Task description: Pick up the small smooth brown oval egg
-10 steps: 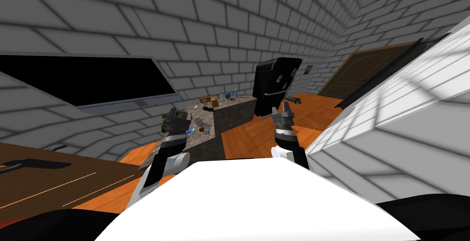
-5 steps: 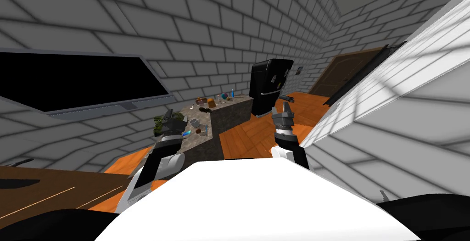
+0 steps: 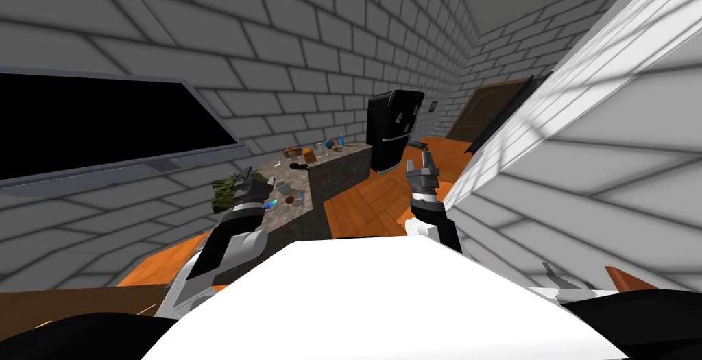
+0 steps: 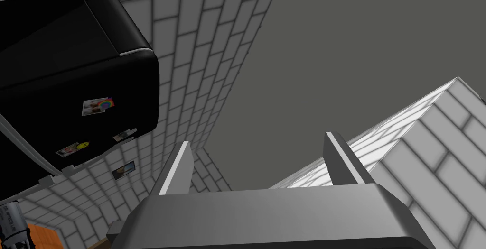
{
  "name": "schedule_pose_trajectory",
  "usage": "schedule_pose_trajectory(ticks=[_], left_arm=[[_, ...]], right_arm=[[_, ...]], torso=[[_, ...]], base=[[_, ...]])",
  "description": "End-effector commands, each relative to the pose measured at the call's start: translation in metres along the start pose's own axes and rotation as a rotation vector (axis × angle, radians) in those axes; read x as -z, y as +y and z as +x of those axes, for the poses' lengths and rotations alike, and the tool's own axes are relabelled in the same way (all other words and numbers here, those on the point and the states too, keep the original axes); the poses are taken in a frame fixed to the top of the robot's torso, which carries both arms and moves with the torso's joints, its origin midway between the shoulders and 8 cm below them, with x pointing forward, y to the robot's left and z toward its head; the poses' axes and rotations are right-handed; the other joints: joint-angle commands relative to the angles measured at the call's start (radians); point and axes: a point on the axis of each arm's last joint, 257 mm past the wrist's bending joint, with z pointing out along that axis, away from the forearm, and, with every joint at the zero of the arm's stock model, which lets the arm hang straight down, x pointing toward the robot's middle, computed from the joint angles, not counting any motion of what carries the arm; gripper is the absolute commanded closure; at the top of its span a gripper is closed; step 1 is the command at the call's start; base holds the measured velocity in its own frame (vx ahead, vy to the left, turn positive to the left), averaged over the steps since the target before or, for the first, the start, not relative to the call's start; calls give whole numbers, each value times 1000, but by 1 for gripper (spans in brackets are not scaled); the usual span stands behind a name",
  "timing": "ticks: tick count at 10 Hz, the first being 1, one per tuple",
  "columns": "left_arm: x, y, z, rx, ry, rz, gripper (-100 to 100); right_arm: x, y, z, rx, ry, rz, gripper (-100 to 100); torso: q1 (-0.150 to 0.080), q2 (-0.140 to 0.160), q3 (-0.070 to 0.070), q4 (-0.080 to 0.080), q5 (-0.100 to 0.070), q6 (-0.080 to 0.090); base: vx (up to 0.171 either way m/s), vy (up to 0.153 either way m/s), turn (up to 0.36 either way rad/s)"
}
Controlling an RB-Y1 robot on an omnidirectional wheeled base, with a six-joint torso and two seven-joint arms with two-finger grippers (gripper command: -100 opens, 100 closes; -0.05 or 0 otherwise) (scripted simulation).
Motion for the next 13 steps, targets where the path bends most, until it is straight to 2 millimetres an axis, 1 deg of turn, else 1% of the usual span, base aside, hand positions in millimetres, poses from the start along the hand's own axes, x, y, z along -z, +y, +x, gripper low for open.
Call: schedule_pose_trajectory(ticks=[1, 2, 3, 4, 6, 7, 8, 9, 11, 12, 13], left_arm=[[3, 7, -11, 2, -28, -40, -100], [4, 9, -29, 5, -65, -61, -100], [5, 16, -31, 6, -74, -86, -100], [7, 16, -48, 10, -110, -100, -100], [8, 25, -51, 11, -124, -135, -100], [13, 30, -70, 17, -168, -165, -100], [14, 34, -71, 18, -175, -183, -100], [19, 36, -89, 25, -216, -202, -100], [21, 44, -92, 27, -229, -232, -100], [28, 48, -109, 35, -274, -259, -100], [30, 53, -111, 37, -284, -280, -100]], right_arm=[[0, 0, 0, 0, 0, 0, 0], [0, 0, 0, 0, 0, 0, 0], [0, 0, 0, 0, 0, 0, 0], [0, 0, 0, 0, 0, 0, 0], [0, 0, 0, 0, 0, 0, 0], [0, 0, 0, 0, 0, 0, 0], [0, 0, 0, 0, 0, 0, 0], [0, 0, 0, 0, 0, 0, 0], [0, 0, 0, 0, 0, 0, 0], [0, 0, 0, 0, 0, 0, 0], [0, 0, 0, 0, 0, 0, 0]], torso=[[0, 0, 0, 0, 0, 0], [0, 0, 0, 0, 0, -1], [0, 0, 0, 0, 0, 0], [0, 0, 0, 0, 0, -1], [0, 0, 0, 0, 0, 0], [1, -1, 0, 0, 0, -1], [0, -1, 0, 0, 0, 0], [1, -1, 0, 0, 0, -1], [1, -1, 0, 0, 0, -1], [1, -1, 0, 0, 0, -1], [0, -1, 0, 0, 0, 0]], base=[[-10, -5, -89], [-11, -9, -191], [-9, -3, -91], [-7, -9, -176], [-3, -2, -45], [-1, -8, -195], [-2, -2, -91], [-1, -7, -190], [-1, -1, -42], [0, -8, -167], [0, -2, -119]])
